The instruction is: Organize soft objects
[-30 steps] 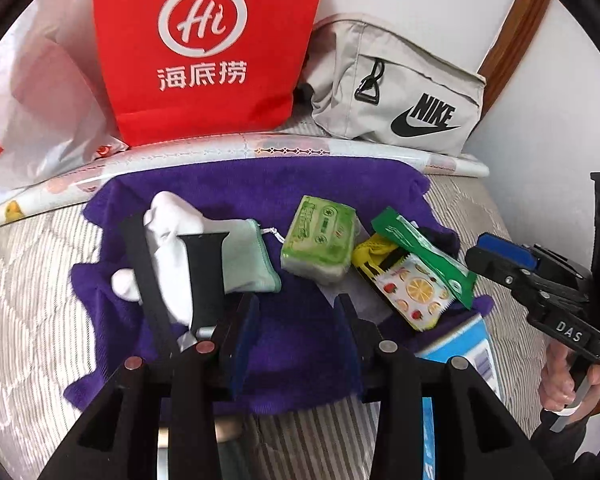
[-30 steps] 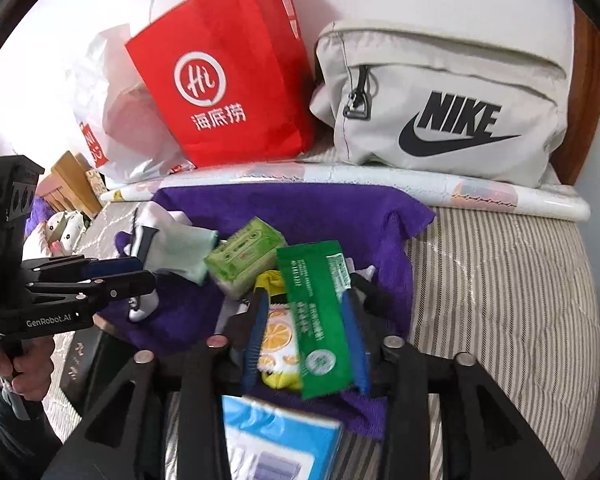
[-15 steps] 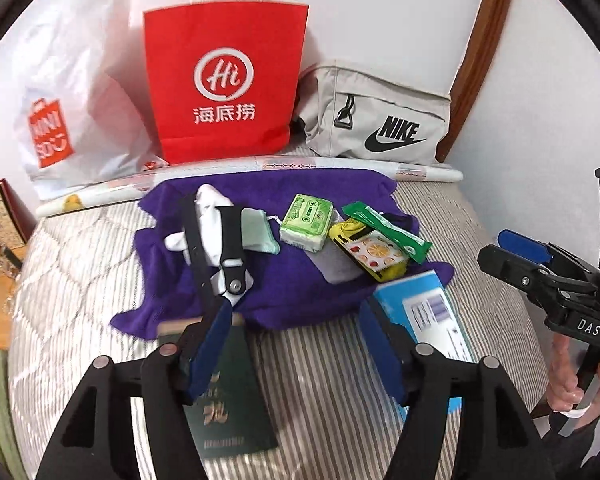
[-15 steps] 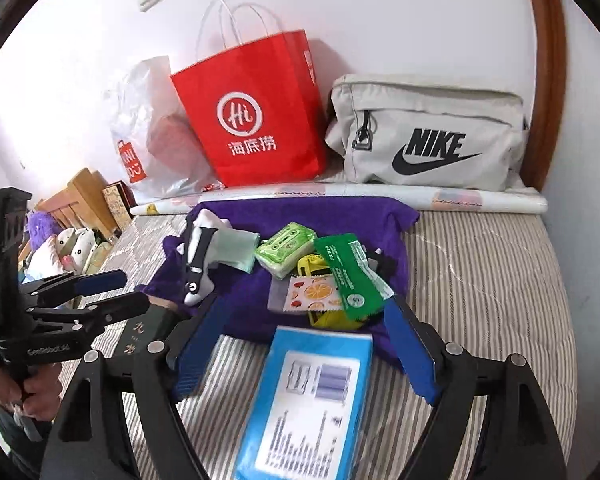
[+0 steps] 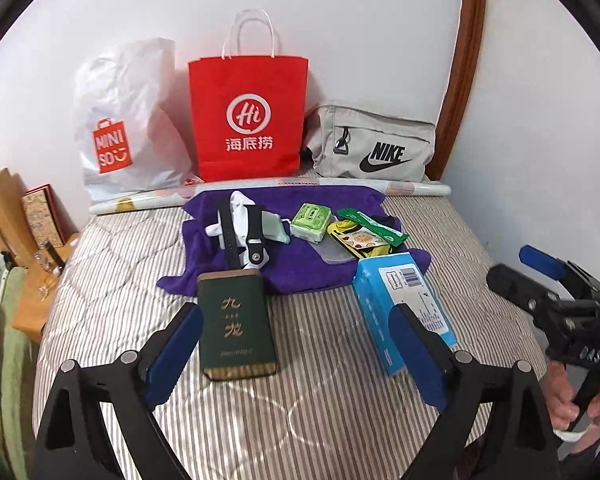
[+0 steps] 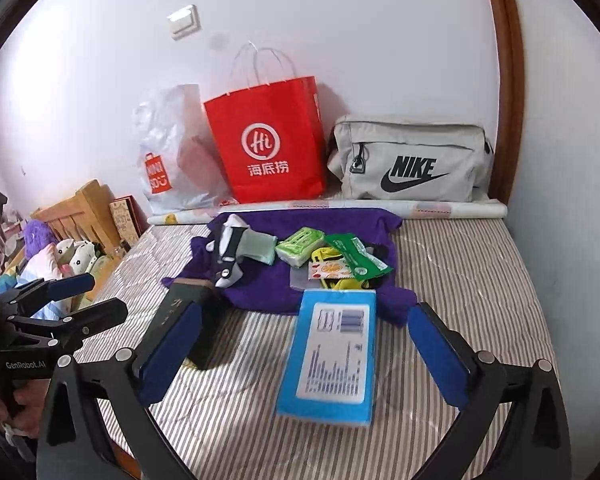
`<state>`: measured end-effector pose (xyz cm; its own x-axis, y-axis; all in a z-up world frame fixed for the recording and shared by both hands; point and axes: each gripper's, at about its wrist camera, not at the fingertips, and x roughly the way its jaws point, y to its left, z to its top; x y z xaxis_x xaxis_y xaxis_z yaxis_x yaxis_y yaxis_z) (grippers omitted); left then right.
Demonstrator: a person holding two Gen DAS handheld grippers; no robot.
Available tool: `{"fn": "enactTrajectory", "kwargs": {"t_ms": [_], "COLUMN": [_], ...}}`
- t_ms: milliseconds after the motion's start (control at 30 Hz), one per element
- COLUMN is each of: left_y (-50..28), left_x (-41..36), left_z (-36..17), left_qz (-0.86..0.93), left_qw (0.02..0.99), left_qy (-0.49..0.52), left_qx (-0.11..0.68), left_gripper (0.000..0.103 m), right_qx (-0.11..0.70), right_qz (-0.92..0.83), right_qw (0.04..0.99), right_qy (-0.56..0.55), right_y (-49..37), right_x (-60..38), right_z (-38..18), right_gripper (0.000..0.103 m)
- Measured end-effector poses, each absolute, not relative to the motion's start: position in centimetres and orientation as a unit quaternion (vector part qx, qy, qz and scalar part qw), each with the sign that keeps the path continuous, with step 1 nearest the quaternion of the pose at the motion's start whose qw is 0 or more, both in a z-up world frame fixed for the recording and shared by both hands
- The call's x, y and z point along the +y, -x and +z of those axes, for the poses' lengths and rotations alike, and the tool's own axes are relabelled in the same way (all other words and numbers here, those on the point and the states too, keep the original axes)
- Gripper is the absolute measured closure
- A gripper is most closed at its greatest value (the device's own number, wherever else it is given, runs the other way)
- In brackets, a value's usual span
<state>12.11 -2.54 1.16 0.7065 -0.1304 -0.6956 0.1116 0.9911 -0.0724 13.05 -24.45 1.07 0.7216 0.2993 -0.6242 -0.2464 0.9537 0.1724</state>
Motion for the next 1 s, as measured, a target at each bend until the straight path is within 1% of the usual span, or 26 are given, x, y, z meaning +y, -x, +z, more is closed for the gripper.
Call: {"fn": "enactTrajectory", "kwargs": {"t_ms": [67,400,1000], "left_y": [-10.8,-5.8,-2.9], "left_x": [-2.6,-2.8,-2.5], "left_z": [1.4,1.5,1.2], "left_qz": [-0.056,-0.025,-0.01], "left_qw": [0.926,0.936,0.94], "left_qy": [0.014,0.009,0.02], "left_qx": [0.373,0.35,0.341], "left_gripper": [0.007,0.007,0.007], "right_qx": [0.339,0.336,0.327], "right_qz": [0.149,0.145,0.14], "right_qw": [0.928,0.93,0.934], "right_qy": [-0.036,-0.031,-0.027], "right_y": [-11.7,-6.7,-3.6], "right_x": [-24.4,-24.5,-24.8], "right_z": [1.3,1.2,1.2], "right_gripper": [0.001,0.001,0.001]}}
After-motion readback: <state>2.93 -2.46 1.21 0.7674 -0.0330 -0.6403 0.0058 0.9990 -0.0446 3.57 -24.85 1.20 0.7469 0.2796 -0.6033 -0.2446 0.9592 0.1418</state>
